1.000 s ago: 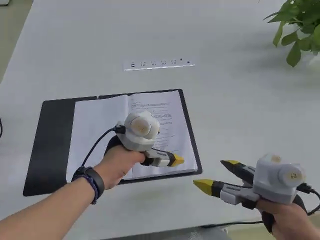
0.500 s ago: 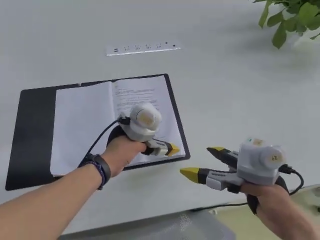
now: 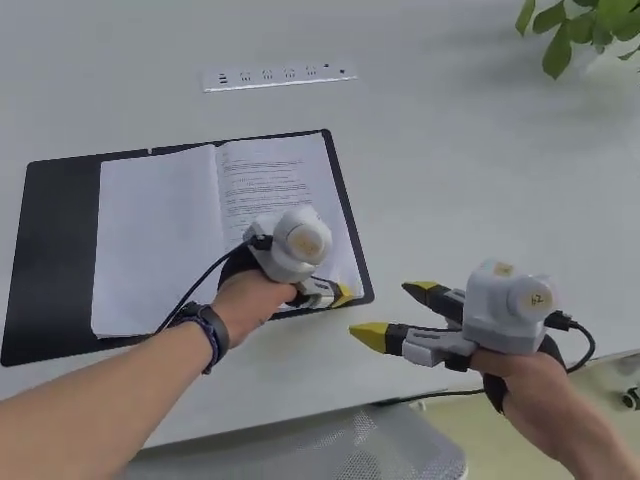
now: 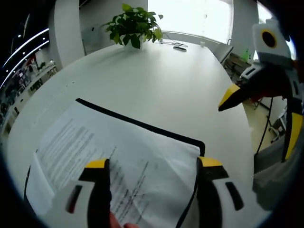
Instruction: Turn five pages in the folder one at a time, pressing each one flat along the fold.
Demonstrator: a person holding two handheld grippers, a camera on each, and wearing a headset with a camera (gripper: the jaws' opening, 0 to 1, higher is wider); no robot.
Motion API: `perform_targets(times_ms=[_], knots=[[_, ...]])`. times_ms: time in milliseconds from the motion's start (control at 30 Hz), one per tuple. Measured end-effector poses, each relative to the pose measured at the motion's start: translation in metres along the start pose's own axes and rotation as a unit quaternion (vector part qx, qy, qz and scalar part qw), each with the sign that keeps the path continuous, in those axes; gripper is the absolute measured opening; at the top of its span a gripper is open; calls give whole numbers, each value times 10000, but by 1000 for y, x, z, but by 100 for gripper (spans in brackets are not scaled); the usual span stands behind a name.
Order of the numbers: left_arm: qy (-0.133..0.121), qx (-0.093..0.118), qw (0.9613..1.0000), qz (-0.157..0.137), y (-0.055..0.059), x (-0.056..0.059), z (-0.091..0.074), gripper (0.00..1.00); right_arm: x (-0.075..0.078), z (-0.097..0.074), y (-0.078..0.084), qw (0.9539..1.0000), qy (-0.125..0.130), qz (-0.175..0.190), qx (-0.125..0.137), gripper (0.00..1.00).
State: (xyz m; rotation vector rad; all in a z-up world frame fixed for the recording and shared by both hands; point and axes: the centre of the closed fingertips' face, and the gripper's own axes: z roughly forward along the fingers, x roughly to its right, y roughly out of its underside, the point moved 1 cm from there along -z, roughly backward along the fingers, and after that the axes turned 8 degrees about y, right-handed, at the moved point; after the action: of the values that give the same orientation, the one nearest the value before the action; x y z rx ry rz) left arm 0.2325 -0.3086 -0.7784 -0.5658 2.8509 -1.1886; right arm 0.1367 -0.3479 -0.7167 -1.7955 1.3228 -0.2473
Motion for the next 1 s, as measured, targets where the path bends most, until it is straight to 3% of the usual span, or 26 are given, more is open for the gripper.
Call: perform_targets(times_ms=[533, 867, 1000], knots=[[46, 92, 9999, -8, 0, -6, -2, 66, 2, 8, -10, 9998, -11, 90, 178, 64], [68, 97, 9999, -18, 0, -6, -3, 66, 21, 22, -25, 9989, 82, 321, 341, 56], [83, 99, 9999, -15, 0, -6, -4, 66, 31, 34, -37, 9976, 123, 478, 489, 47]])
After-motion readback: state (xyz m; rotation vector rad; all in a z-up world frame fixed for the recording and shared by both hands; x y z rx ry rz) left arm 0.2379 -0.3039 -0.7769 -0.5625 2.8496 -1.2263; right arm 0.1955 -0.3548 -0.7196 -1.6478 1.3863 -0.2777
